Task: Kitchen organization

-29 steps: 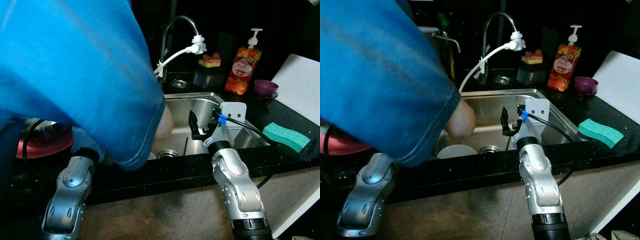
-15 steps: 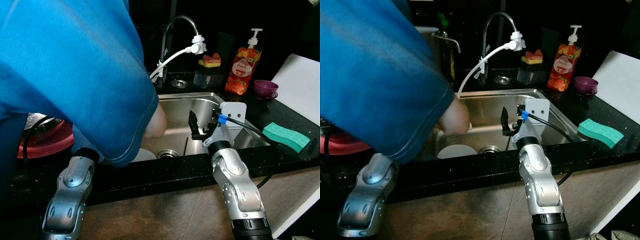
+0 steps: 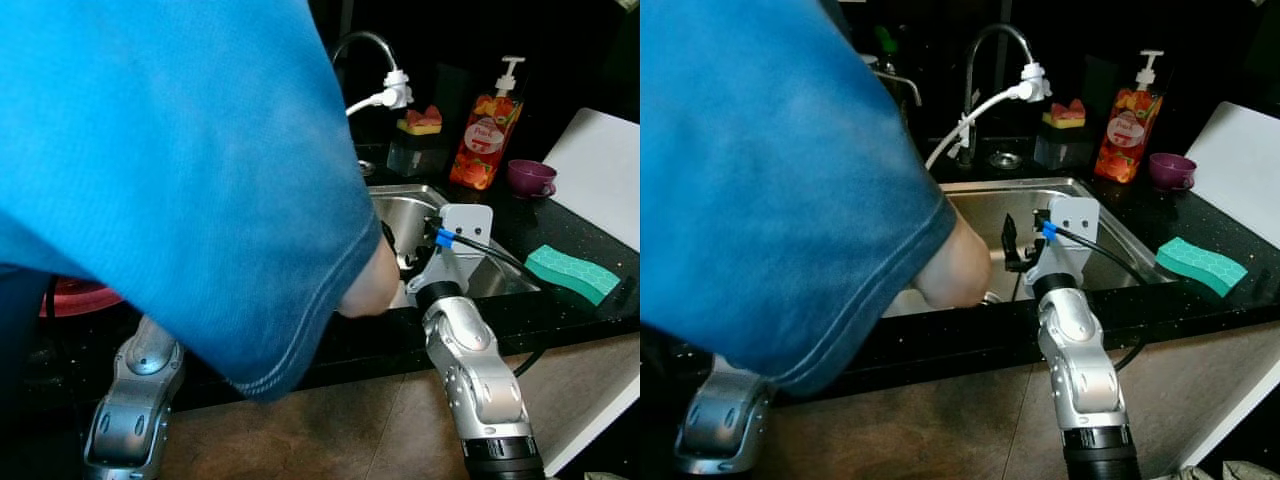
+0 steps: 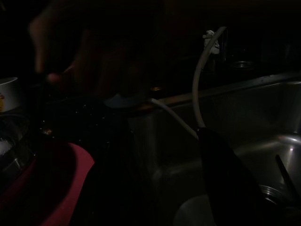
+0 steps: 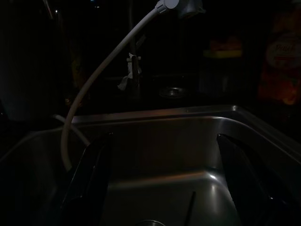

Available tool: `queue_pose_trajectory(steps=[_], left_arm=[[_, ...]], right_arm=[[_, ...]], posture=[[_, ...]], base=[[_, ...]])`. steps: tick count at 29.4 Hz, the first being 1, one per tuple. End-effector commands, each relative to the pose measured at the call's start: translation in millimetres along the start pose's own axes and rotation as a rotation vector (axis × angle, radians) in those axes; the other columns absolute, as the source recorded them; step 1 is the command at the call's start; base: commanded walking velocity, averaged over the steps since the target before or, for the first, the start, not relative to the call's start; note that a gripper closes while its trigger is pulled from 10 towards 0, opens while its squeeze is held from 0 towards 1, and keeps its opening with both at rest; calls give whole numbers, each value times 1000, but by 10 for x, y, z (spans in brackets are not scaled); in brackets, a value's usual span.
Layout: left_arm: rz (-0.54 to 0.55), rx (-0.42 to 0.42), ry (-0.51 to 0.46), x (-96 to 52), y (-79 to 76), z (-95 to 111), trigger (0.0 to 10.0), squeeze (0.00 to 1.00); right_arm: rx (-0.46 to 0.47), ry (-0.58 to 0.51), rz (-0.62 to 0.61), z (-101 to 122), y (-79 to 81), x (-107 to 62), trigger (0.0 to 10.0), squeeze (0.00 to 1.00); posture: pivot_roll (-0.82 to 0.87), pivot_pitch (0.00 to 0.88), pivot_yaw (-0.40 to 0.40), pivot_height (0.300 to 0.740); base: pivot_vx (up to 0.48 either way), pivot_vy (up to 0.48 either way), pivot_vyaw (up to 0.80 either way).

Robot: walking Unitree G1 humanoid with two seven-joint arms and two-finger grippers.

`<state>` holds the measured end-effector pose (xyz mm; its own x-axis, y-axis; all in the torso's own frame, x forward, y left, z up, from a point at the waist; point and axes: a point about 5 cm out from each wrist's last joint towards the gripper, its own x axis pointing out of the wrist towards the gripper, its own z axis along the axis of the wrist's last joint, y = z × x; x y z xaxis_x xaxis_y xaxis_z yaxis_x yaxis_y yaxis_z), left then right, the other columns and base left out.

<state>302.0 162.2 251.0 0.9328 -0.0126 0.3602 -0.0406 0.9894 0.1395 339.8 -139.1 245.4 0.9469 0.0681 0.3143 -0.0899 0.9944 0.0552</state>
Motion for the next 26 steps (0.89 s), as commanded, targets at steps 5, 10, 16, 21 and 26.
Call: queue_pose_trajectory(steps=[5,10,16,21,26], left_arm=[[-4,3,3,3,-6,-10,10000,0],[-5,2,2,10,-3,-10,10000,0],[-5,0,0,12,-6,-5,10000,0],[-4,0,0,17,-6,-4,10000,0],[-3,-1,-1,19,-9,-5,10000,0]], right_arm=[[3,-12,-3,30,3,4,10000,0],[5,-11,-5,24,1,4,10000,0],[5,-11,-6,23,-2,3,10000,0],[5,-11,-6,22,-4,6,10000,0],[3,-10,-5,23,-9,8,10000,0]], posture=[[71,69,-49,740],[72,67,-46,740],[72,67,-46,740],[71,65,-47,740],[68,62,-48,740]], base=[[0,0,0],[0,0,0],[0,0,0],[0,0,0],[0,0,0]])
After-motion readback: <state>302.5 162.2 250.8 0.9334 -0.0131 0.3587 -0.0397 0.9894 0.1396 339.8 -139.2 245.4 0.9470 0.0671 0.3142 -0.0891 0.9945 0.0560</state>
